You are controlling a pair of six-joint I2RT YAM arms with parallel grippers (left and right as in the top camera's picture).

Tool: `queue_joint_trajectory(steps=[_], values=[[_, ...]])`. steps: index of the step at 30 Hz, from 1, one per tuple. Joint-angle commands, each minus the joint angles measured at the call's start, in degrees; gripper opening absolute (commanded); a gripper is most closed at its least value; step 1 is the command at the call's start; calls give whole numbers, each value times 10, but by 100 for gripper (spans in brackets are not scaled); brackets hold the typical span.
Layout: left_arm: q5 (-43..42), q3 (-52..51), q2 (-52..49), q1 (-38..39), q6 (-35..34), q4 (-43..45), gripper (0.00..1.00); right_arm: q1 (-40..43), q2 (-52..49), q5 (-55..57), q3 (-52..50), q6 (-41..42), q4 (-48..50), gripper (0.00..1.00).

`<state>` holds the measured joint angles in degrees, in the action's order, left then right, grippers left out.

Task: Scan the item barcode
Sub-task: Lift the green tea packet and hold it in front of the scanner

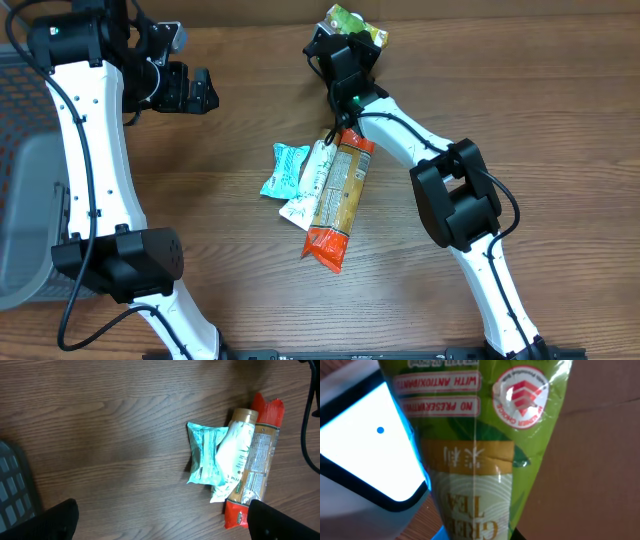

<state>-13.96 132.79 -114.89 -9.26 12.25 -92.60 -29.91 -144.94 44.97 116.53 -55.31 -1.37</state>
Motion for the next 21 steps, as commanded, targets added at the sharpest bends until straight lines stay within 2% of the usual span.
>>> queue_joint_trajectory(steps=[1, 6, 21], values=[[-7, 3, -6, -1, 10, 0, 100, 5, 6, 29, 12, -7, 19, 4], [-7, 3, -6, -1, 10, 0, 99, 7, 6, 45, 12, -7, 44, 4], [-7, 3, -6, -1, 10, 0, 100, -5, 14, 58, 12, -6, 30, 4]])
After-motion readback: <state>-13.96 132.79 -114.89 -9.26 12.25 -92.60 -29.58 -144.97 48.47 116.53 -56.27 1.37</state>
